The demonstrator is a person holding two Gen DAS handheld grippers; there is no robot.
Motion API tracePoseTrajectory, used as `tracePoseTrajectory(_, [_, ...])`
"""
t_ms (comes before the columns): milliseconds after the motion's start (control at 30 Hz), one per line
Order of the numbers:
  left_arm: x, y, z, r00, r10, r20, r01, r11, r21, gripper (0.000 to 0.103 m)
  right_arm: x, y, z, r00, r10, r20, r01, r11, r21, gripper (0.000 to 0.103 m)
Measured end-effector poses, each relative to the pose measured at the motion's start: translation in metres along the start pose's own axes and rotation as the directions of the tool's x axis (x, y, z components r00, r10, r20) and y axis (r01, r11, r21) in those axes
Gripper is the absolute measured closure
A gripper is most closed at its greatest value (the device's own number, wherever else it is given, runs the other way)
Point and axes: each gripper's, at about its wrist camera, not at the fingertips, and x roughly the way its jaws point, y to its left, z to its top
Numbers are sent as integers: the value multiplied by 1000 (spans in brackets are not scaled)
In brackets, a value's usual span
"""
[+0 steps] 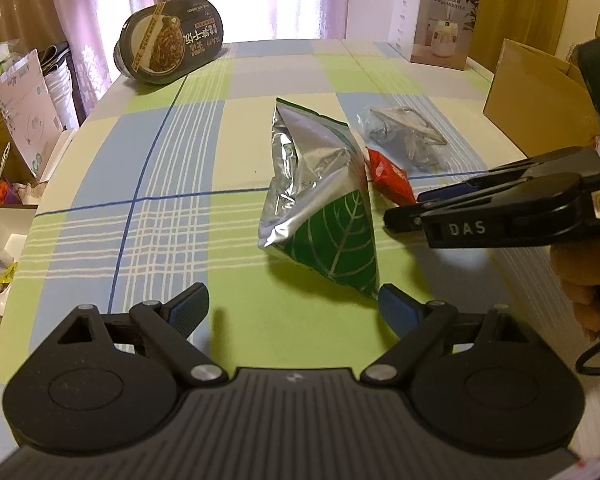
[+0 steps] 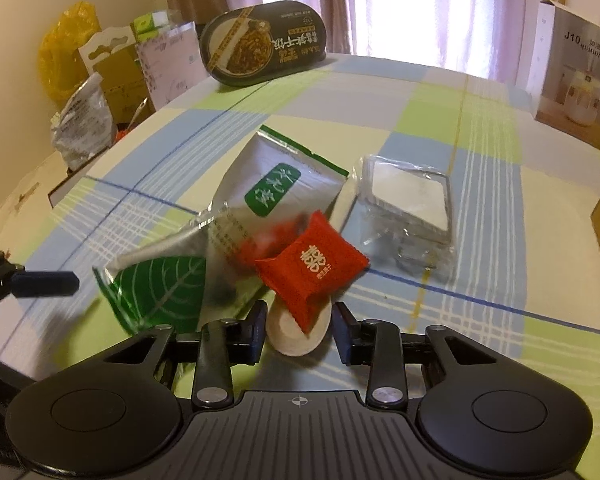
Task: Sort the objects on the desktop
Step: 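Grasp the white plastic spoon by its handle with the right gripper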
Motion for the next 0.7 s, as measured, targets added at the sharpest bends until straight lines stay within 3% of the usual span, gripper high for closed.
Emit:
tracePoseTrajectory(133, [-6,-3,-6,1000,-4,-3,4,1000,-11,14,-19,3,-15,1000,-6,-22,5,999,-47,75])
tracePoseTrajectory(267, [-16,-10,-13,1000,-12,-6,12,1000,-10,14,-41,5,-38,999,-6,-53,1,995,-96,90])
tracePoseTrajectory(700, [-49,-34,-34,999,-42,-18,42,999,-4,14,-109,21,-97,997,13,-79,-29,979,-200,101])
